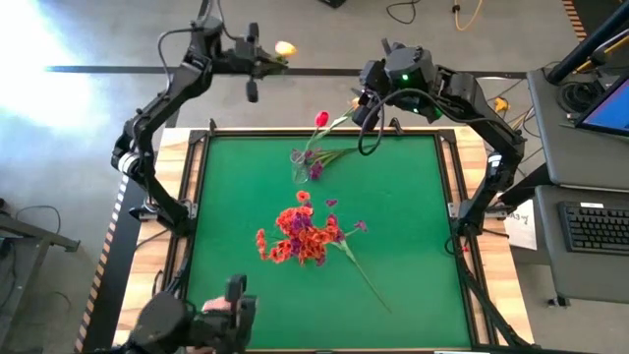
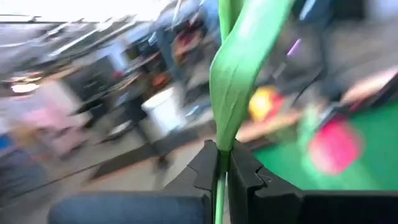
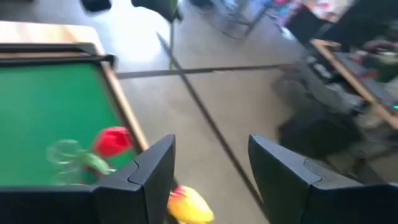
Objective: Sort flowers into vase by color
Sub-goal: Put the yellow tulip into the transparent vase
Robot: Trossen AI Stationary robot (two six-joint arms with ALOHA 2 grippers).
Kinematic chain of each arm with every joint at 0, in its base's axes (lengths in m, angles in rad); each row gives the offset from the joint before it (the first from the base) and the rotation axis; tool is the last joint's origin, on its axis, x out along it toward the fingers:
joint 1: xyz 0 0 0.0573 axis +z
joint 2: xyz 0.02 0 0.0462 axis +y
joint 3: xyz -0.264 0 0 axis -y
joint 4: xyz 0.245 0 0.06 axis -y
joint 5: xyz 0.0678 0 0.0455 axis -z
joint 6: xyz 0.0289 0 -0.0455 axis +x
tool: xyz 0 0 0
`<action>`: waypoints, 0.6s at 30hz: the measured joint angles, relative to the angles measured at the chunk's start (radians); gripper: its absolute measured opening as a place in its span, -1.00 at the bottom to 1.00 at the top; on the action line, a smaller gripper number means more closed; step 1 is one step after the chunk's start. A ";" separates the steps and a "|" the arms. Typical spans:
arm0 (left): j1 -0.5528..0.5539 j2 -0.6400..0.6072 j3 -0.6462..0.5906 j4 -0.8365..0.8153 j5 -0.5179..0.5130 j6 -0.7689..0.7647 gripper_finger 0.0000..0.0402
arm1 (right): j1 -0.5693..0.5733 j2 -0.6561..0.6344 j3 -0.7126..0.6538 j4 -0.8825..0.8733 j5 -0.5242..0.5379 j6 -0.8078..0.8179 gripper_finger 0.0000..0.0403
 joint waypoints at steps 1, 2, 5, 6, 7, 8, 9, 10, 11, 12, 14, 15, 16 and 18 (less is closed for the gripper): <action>0.000 -0.005 0.016 0.001 0.030 -0.075 -1.00 | 0.000 0.000 0.000 0.000 -0.031 0.004 -0.03; -0.001 -0.011 0.027 0.000 0.043 -0.139 -1.00 | 0.000 0.001 0.000 0.003 -0.058 0.012 -0.03; -0.013 -0.041 0.032 -0.012 0.043 -0.250 -1.00 | 0.000 0.003 -0.002 0.011 -0.097 0.026 -0.03; -0.018 -0.057 0.029 -0.020 0.043 -0.265 -1.00 | 0.000 0.003 -0.006 0.011 -0.101 0.027 -0.03; -0.024 -0.076 0.026 -0.038 0.044 -0.274 -1.00 | 0.000 0.003 -0.011 0.011 -0.102 0.032 -0.03; -0.032 -0.095 0.022 -0.063 0.044 -0.275 -1.00 | 0.000 0.003 -0.016 0.009 -0.102 0.038 -0.03; -0.039 -0.116 0.015 -0.094 0.044 -0.271 -1.00 | 0.000 0.003 -0.021 0.005 -0.102 0.043 -0.03; -0.046 -0.136 0.005 -0.119 0.045 -0.262 -1.00 | 0.000 0.003 -0.026 -0.001 -0.102 0.045 -0.03; -0.056 -0.159 -0.013 -0.133 0.045 -0.254 -1.00 | 0.000 0.002 -0.033 -0.004 -0.102 0.047 -0.03; -0.064 -0.182 -0.037 -0.132 0.043 -0.247 -1.00 | 0.000 -0.001 -0.039 -0.003 -0.102 0.047 -0.03; -0.081 -0.236 -0.096 -0.111 0.033 -0.245 -1.00 | 0.000 -0.008 -0.055 -0.003 -0.102 0.048 -0.03; -0.090 -0.264 -0.129 -0.082 0.017 -0.247 -1.00 | 0.000 -0.013 -0.062 -0.002 -0.102 0.050 -0.03; -0.097 -0.293 -0.167 -0.057 0.009 -0.254 -1.00 | 0.000 -0.017 -0.070 -0.001 -0.103 0.056 -0.03; -0.110 -0.347 -0.260 0.046 -0.013 -0.294 -1.00 | 0.000 -0.027 -0.088 0.000 -0.111 0.068 -0.03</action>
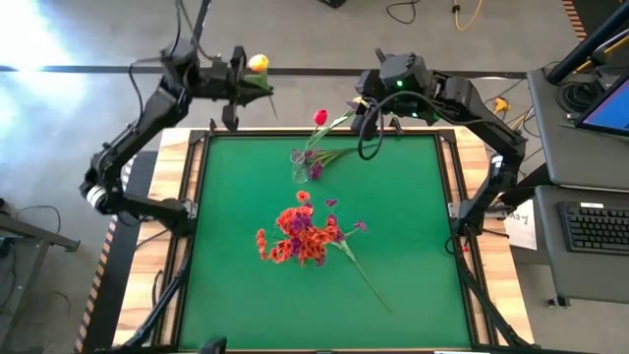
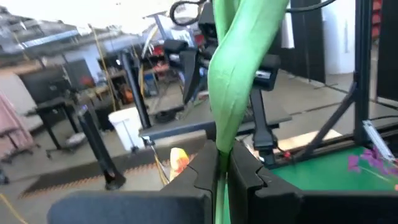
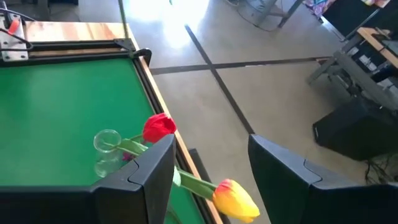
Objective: Sort flowers into vase by color
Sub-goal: Put the yellow tulip into the transparent vase
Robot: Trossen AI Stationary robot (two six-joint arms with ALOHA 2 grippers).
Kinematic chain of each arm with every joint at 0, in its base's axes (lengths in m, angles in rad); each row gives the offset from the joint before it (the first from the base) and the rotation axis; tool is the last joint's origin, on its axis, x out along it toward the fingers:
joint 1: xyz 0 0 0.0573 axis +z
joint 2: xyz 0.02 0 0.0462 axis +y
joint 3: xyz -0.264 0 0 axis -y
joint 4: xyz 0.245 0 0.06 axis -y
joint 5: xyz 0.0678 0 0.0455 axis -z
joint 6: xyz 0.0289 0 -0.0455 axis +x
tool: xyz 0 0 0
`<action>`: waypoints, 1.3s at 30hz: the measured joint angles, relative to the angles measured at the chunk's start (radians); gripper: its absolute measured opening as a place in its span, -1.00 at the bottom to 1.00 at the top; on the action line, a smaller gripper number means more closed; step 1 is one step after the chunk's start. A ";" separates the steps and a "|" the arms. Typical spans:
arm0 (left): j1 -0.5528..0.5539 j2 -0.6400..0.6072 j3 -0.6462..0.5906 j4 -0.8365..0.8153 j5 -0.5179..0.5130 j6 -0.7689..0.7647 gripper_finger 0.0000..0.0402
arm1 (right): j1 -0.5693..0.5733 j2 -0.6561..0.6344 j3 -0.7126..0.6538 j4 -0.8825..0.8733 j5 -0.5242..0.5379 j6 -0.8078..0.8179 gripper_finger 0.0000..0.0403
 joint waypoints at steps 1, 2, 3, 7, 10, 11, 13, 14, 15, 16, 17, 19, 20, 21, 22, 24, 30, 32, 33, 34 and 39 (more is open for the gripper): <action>-0.007 -0.021 -0.052 0.074 -0.008 -0.032 -1.00 | 0.000 -0.006 -0.011 0.001 0.000 0.003 -0.03; -0.013 -0.040 -0.106 0.166 -0.012 -0.078 -1.00 | 0.000 -0.012 -0.026 0.007 -0.001 0.006 -0.03; -0.018 -0.055 -0.160 0.272 -0.016 -0.133 -1.00 | 0.000 -0.021 -0.042 0.018 -0.001 0.009 -0.03; -0.027 -0.090 -0.341 0.655 -0.046 -0.353 -1.00 | 0.000 -0.050 -0.096 0.047 -0.001 0.028 -0.03; -0.028 -0.082 -0.444 0.786 -0.071 -0.433 -1.00 | 0.001 -0.066 -0.134 0.071 -0.001 0.036 -0.03; -0.028 -0.079 -0.471 0.813 -0.081 -0.446 -1.00 | 0.002 -0.068 -0.143 0.075 -0.001 0.041 -0.03; -0.028 -0.079 -0.516 0.841 -0.101 -0.445 -1.00 | 0.002 -0.071 -0.157 0.080 -0.001 0.052 -0.03; -0.028 -0.079 -0.536 0.855 -0.114 -0.436 -1.00 | 0.002 -0.072 -0.163 0.086 -0.001 0.056 -0.03; -0.028 -0.077 -0.557 0.862 -0.125 -0.426 -1.00 | 0.002 -0.073 -0.168 0.092 -0.001 0.059 -0.03; -0.028 -0.072 -0.573 0.866 -0.129 -0.414 -1.00 | 0.002 -0.073 -0.170 0.092 -0.001 0.063 -0.03; -0.029 -0.068 -0.590 0.879 -0.131 -0.406 -1.00 | 0.002 -0.073 -0.170 0.091 0.000 0.069 -0.03; -0.035 -0.058 -0.617 0.906 -0.131 -0.382 -1.00 | 0.002 -0.073 -0.170 0.092 0.000 0.082 -0.03; -0.035 -0.054 -0.626 0.918 -0.132 -0.365 -1.00 | 0.002 -0.073 -0.170 0.092 0.001 0.087 -0.03; -0.035 -0.048 -0.635 0.926 -0.131 -0.353 -1.00 | 0.002 -0.073 -0.171 0.092 0.001 0.095 -0.03; -0.035 -0.038 -0.643 0.935 -0.133 -0.348 -1.00 | 0.002 -0.073 -0.171 0.092 0.001 0.106 -0.03; -0.038 -0.015 -0.655 0.943 -0.137 -0.343 -1.00 | 0.002 -0.073 -0.171 0.092 0.001 0.120 -0.03; -0.043 0.087 -0.677 1.009 -0.159 -0.342 -1.00 | 0.002 -0.073 -0.171 0.093 0.007 0.143 -0.03; -0.043 0.116 -0.677 1.060 -0.158 -0.359 -1.00 | 0.002 -0.073 -0.171 0.094 0.009 0.145 -0.03; -0.043 0.127 -0.676 1.085 -0.157 -0.378 -1.00 | 0.002 -0.073 -0.171 0.095 0.009 0.149 -0.03; -0.044 0.139 -0.676 1.102 -0.156 -0.402 -1.00 | 0.002 -0.073 -0.171 0.096 0.009 0.154 -0.03; -0.045 0.185 -0.678 1.112 -0.154 -0.476 -1.00 | 0.002 -0.073 -0.171 0.096 0.009 0.159 -0.03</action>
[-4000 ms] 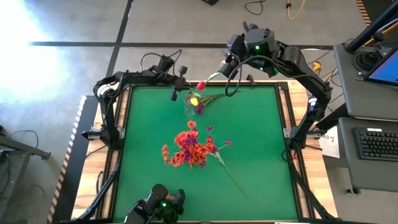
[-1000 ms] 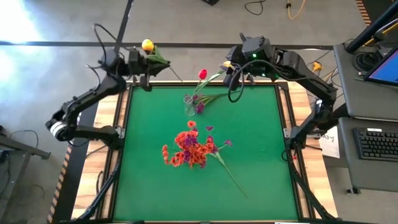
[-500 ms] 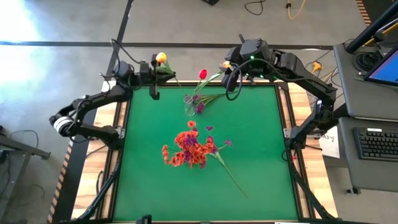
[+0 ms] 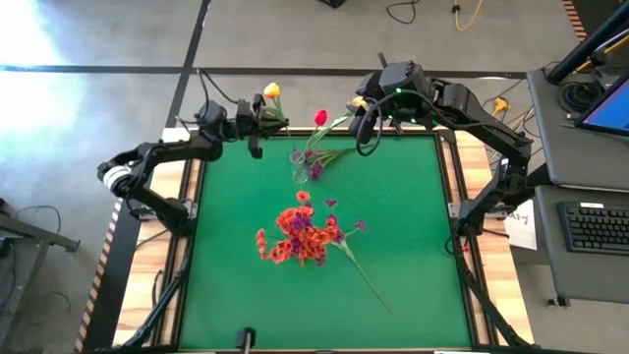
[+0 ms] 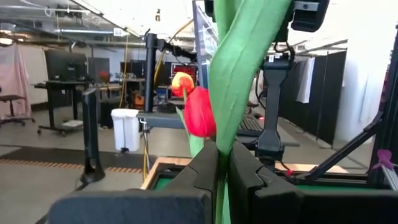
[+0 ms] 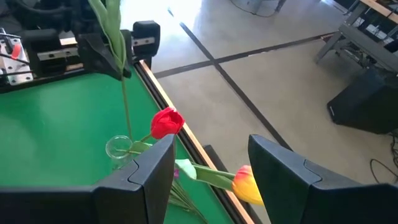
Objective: Sort flowers into vase by color
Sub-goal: Put the yellow tulip into the transparent vase
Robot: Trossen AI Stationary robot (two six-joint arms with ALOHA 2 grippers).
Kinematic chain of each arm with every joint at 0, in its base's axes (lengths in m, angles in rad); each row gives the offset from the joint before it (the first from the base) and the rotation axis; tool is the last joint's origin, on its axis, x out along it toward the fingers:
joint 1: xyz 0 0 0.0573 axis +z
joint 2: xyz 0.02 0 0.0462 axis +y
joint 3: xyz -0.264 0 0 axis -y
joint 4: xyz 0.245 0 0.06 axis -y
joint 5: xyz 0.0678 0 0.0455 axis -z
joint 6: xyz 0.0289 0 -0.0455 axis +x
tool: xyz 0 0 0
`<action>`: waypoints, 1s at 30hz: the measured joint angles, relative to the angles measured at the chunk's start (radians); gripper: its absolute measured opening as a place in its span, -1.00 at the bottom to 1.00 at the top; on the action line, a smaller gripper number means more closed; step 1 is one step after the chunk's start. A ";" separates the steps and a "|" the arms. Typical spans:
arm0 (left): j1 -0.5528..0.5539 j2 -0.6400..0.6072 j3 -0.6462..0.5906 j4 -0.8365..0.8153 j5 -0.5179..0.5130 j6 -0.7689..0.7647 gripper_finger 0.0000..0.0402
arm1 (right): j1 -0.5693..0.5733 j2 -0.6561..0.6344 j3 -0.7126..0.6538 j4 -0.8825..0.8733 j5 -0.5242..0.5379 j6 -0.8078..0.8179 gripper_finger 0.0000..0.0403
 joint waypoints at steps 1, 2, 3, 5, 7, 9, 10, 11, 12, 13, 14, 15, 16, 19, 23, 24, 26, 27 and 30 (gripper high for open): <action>-0.001 0.004 0.000 0.003 0.000 -0.002 -1.00 | 0.000 0.000 0.000 0.000 0.000 -0.001 -0.03; -0.002 0.009 0.000 0.002 0.000 -0.002 -1.00 | 0.000 0.000 0.000 0.000 0.000 -0.004 -0.03; -0.003 0.013 0.000 0.001 0.000 -0.002 -1.00 | 0.000 0.000 0.000 0.000 0.000 -0.006 -0.03; -0.007 0.020 0.000 -0.002 0.000 -0.002 -1.00 | 0.000 0.000 0.000 0.000 0.000 -0.008 -0.03; -0.010 0.021 0.000 0.000 0.004 -0.002 -1.00 | 0.000 0.000 0.000 0.000 0.000 -0.008 -0.03; -0.013 0.018 0.000 0.002 0.008 -0.001 -1.00 | 0.000 0.000 0.000 -0.001 0.000 -0.009 -0.03; -0.015 0.016 0.000 0.003 0.008 -0.001 -1.00 | 0.000 0.000 0.000 -0.001 0.000 -0.009 -0.03; -0.017 0.014 0.000 0.003 0.009 -0.002 -1.00 | 0.000 0.001 0.000 -0.002 0.000 -0.009 -0.03; -0.018 0.014 0.000 0.003 0.010 -0.001 -1.00 | 0.000 0.001 0.000 -0.002 0.000 -0.009 -0.03; -0.020 0.014 0.000 -0.001 0.010 0.006 -1.00 | 0.000 0.001 0.000 -0.002 0.000 -0.009 -0.03; -0.023 0.014 -0.001 -0.009 0.010 0.018 -1.00 | 0.000 0.001 0.000 -0.002 0.000 -0.009 -0.03; -0.026 0.015 -0.004 -0.010 0.011 0.034 -1.00 | 0.000 0.001 0.000 -0.002 0.000 -0.010 -0.03; -0.029 0.017 -0.006 -0.011 0.019 0.050 -1.00 | 0.000 0.001 0.000 -0.002 0.000 -0.010 -0.03; -0.037 0.029 -0.006 -0.011 0.028 0.061 -1.00 | 0.000 0.001 0.000 -0.003 0.000 -0.011 -0.03; -0.043 0.049 -0.006 -0.016 0.028 0.059 -0.92 | 0.000 0.001 0.000 -0.007 0.000 -0.011 -0.03; -0.043 0.054 -0.006 -0.016 0.027 0.056 -0.89 | 0.000 0.001 0.000 -0.007 0.000 -0.010 -0.03; -0.043 0.062 -0.006 -0.021 0.027 0.047 -0.81 | 0.000 0.001 0.000 -0.007 0.000 -0.011 -0.03; -0.043 0.064 -0.006 -0.026 0.027 0.042 -0.77 | 0.000 0.001 0.000 -0.007 0.000 -0.011 -0.03; -0.043 0.069 -0.006 -0.043 0.028 0.036 -0.58 | 0.000 0.001 0.000 -0.007 0.000 -0.016 -0.03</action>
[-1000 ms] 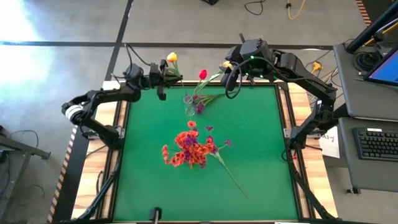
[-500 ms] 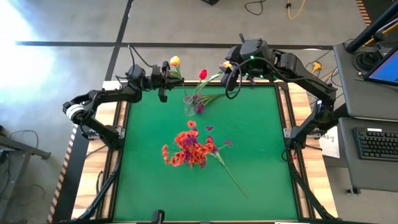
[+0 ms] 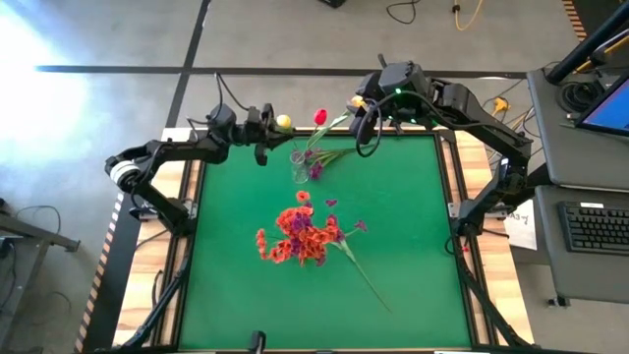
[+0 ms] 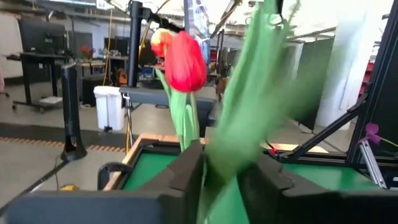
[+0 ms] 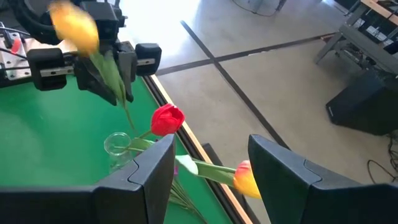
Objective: Sort flowers into vase by color
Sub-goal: Put the yellow tulip into the transparent vase
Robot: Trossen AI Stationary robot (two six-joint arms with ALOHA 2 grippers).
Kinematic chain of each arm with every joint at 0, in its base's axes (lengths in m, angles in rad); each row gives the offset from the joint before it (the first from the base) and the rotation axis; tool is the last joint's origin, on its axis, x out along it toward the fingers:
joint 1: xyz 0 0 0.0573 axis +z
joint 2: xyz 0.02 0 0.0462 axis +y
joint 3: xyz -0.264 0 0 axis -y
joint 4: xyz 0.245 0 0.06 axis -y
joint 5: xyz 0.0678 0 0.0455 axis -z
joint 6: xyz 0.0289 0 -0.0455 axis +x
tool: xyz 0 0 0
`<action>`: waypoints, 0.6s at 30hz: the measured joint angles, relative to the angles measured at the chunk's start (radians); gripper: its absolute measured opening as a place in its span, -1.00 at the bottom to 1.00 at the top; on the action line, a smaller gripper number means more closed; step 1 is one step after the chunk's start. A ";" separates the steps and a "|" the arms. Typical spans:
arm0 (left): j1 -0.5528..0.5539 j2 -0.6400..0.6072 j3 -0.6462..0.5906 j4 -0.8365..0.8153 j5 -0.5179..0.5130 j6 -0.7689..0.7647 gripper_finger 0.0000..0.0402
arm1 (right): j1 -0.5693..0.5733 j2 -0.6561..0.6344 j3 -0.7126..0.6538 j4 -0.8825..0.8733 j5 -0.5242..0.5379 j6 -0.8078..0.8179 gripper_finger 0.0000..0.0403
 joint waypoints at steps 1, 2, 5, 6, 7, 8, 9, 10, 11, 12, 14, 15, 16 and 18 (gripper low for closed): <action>0.000 0.001 0.000 -0.009 0.000 0.000 -0.51 | 0.000 0.000 0.000 0.000 0.000 -0.001 -0.03; 0.000 0.001 0.000 -0.025 0.000 0.000 -0.44 | 0.000 0.000 -0.001 0.000 0.000 -0.001 -0.03; 0.000 0.002 0.000 -0.059 0.016 0.028 -0.21 | 0.000 0.000 -0.013 0.000 0.000 -0.007 -0.03; 0.000 0.002 0.000 -0.059 0.026 0.032 -0.14 | 0.000 0.000 -0.018 -0.001 0.000 -0.012 -0.03; 0.000 0.002 0.000 -0.058 0.027 0.033 -0.08 | 0.000 0.001 -0.022 -0.001 0.000 -0.015 -0.03; 0.000 0.001 0.000 -0.059 0.027 0.032 -0.02 | 0.000 0.001 -0.025 -0.001 0.000 -0.016 -0.03; 0.000 -0.001 0.000 -0.059 0.030 0.027 0.03 | -0.001 0.001 -0.028 0.000 0.000 -0.018 -0.03; 0.002 -0.002 0.000 -0.059 0.038 0.025 0.08 | -0.002 0.001 -0.029 -0.001 0.000 -0.025 -0.03; 0.004 -0.006 0.000 -0.059 0.053 0.024 0.11 | -0.002 0.001 -0.029 0.000 0.000 -0.033 -0.03; 0.006 -0.009 0.000 -0.058 0.062 0.023 0.15 | -0.002 0.001 -0.029 0.000 0.000 -0.038 -0.03; 0.008 -0.014 0.000 -0.058 0.075 0.023 0.20 | -0.002 0.000 -0.029 0.000 0.000 -0.045 -0.03; 0.008 -0.015 0.000 -0.059 0.075 0.022 0.22 | -0.002 0.000 -0.029 0.000 0.000 -0.046 -0.03; 0.008 -0.018 0.001 -0.059 0.077 0.022 0.23 | -0.002 0.000 -0.030 0.000 0.000 -0.052 -0.03; 0.008 -0.025 0.006 -0.059 0.078 0.021 0.26 | -0.002 -0.002 -0.030 0.000 0.001 -0.063 -0.03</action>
